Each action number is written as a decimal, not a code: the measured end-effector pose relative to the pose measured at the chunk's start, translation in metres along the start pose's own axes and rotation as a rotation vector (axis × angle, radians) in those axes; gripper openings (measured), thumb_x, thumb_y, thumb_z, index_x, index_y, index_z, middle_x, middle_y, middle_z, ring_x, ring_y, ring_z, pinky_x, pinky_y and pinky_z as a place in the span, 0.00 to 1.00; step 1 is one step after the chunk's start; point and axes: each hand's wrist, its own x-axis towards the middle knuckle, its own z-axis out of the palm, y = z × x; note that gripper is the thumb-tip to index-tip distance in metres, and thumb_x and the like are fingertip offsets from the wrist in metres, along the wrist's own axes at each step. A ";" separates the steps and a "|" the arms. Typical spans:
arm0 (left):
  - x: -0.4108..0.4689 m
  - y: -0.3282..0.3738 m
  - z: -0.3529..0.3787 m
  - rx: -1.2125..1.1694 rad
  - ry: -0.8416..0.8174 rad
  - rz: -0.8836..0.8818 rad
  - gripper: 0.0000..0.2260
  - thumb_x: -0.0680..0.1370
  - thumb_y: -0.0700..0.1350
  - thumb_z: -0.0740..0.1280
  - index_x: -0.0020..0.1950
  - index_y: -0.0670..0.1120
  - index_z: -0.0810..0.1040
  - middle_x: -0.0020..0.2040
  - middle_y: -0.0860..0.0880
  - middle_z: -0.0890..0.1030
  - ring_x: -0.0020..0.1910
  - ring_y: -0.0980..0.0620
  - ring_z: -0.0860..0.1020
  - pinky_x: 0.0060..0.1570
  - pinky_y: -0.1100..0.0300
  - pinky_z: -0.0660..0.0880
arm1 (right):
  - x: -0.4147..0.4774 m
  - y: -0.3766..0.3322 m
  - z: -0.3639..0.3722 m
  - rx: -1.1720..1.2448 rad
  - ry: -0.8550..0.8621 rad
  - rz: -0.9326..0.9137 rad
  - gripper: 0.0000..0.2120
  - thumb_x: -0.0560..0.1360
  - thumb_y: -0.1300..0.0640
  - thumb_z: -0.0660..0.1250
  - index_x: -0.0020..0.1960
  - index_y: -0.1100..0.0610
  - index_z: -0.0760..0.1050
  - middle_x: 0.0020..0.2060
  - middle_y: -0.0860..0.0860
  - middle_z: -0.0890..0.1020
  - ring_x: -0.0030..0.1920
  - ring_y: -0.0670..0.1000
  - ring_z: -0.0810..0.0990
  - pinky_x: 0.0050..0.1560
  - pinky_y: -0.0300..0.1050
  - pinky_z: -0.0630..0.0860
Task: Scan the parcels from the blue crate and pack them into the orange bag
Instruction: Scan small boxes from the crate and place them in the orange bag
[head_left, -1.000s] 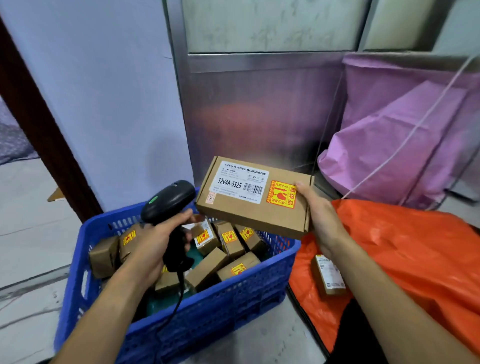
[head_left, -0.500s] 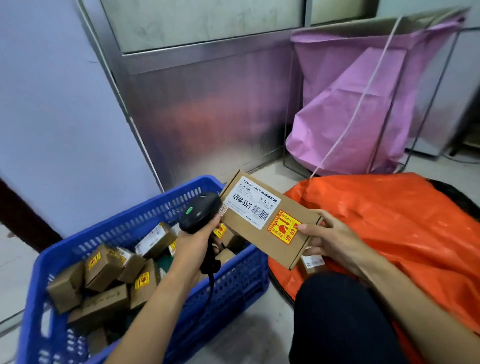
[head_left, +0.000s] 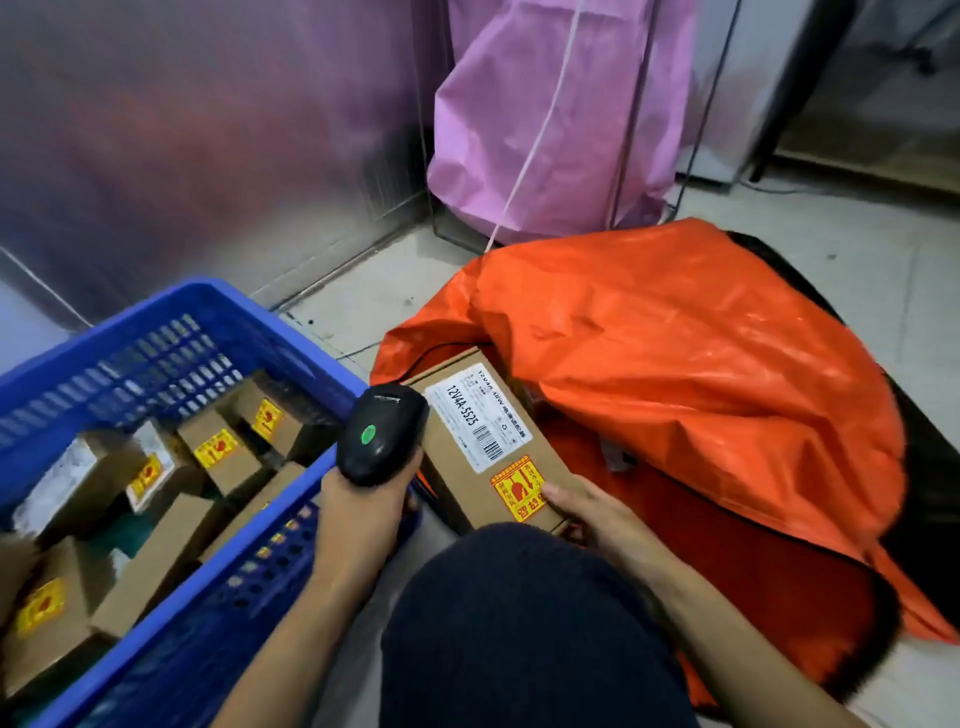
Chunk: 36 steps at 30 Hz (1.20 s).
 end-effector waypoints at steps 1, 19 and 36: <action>0.003 -0.007 0.005 0.033 -0.024 -0.005 0.11 0.73 0.49 0.79 0.38 0.47 0.79 0.31 0.48 0.82 0.33 0.51 0.79 0.40 0.55 0.78 | 0.002 0.007 -0.006 0.009 0.018 0.015 0.18 0.75 0.49 0.73 0.63 0.53 0.79 0.54 0.57 0.87 0.53 0.57 0.85 0.57 0.56 0.79; 0.026 -0.053 0.039 0.174 -0.112 -0.235 0.16 0.75 0.51 0.76 0.36 0.41 0.81 0.29 0.43 0.81 0.27 0.51 0.77 0.39 0.53 0.75 | 0.070 0.036 -0.044 -0.131 0.104 0.040 0.20 0.78 0.48 0.72 0.68 0.46 0.74 0.59 0.54 0.84 0.54 0.54 0.82 0.39 0.46 0.81; -0.001 -0.017 0.015 0.061 -0.198 -0.189 0.11 0.77 0.47 0.75 0.35 0.53 0.86 0.44 0.28 0.80 0.38 0.44 0.72 0.42 0.48 0.68 | 0.147 -0.012 -0.032 -0.245 0.243 0.125 0.25 0.83 0.40 0.58 0.77 0.48 0.66 0.67 0.48 0.71 0.66 0.56 0.73 0.59 0.58 0.77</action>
